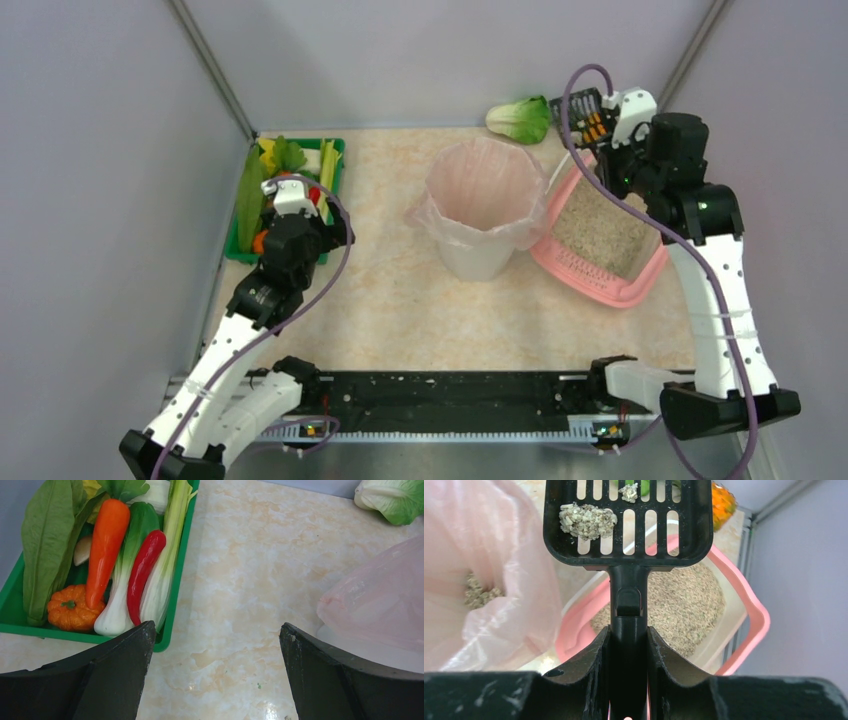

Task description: Clean the litter box

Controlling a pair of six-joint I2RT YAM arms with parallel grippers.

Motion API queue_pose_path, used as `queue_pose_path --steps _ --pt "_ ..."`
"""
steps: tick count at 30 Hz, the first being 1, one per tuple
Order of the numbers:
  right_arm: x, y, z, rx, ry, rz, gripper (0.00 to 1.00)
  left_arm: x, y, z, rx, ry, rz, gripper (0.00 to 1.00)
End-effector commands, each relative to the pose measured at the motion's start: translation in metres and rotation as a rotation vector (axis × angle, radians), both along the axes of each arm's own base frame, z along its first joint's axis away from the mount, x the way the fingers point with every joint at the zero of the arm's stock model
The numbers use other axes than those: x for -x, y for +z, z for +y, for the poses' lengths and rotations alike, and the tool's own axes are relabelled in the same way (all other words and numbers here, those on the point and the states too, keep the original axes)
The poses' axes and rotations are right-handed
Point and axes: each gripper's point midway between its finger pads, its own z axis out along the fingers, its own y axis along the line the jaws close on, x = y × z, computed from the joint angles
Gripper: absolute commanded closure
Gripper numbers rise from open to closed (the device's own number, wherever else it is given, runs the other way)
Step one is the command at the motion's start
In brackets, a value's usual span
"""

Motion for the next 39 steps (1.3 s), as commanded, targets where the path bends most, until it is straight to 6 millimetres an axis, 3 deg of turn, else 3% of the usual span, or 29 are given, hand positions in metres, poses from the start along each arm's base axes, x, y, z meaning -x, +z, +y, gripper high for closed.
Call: queue_pose_path --steps 1,9,18,24,31,39 --pt "0.002 0.021 0.026 0.07 0.083 -0.028 1.0 -0.006 0.032 -0.001 0.038 0.01 -0.091 0.01" --pt "0.003 0.036 0.065 0.293 0.194 -0.078 1.0 -0.008 0.035 0.0 0.034 0.016 -0.1 0.01" --pt "0.024 0.026 0.081 0.743 0.284 -0.035 1.0 -0.007 0.042 0.003 0.03 0.026 -0.117 0.01" --pt "0.038 0.037 0.094 0.906 0.35 -0.092 1.0 -0.005 0.043 0.004 0.032 0.026 -0.124 0.01" --pt "0.035 0.033 0.088 1.246 0.382 -0.064 1.0 -0.003 0.042 0.006 0.027 0.03 -0.122 0.01" --pt "0.025 0.038 0.108 1.369 0.434 -0.068 1.0 0.0 0.04 0.011 0.014 0.045 -0.122 0.01"
